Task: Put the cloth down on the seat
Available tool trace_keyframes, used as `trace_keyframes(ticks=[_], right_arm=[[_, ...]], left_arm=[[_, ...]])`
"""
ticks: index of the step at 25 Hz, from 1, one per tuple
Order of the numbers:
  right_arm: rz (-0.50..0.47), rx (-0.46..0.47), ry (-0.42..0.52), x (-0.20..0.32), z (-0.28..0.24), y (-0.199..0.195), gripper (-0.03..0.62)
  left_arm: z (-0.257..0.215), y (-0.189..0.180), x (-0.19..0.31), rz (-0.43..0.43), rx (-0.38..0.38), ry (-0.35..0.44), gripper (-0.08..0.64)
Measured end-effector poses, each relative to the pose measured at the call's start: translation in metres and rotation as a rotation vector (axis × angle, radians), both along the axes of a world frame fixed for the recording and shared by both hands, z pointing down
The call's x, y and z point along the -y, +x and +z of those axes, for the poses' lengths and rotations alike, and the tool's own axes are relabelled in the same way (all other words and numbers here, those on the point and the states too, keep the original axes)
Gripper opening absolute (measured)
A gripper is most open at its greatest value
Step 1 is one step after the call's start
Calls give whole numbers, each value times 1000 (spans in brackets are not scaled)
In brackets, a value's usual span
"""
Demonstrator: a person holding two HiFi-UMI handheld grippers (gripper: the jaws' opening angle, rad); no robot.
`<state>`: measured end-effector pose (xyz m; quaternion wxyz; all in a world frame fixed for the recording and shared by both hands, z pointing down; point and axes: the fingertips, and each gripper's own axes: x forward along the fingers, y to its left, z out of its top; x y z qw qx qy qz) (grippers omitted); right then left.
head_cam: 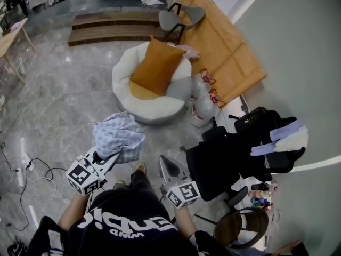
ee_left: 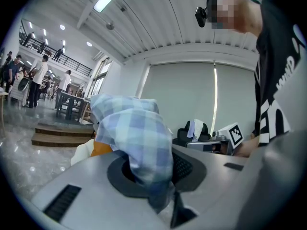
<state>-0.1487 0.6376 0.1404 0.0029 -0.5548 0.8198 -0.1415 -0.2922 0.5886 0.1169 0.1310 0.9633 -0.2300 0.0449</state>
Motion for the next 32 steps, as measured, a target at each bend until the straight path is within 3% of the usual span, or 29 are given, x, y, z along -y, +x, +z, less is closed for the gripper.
trace_keyframes(ticks=[6, 18, 32], right_arm=[[-9, -5, -5, 18, 3, 10, 20], [-6, 5, 17, 89, -4, 74, 20], [-86, 21, 13, 129, 5, 125, 20]], left_arm=[[5, 14, 15, 10, -13, -3, 84], [-3, 71, 86, -20, -15, 13, 84], [-3, 127, 125, -76, -32, 17, 84]])
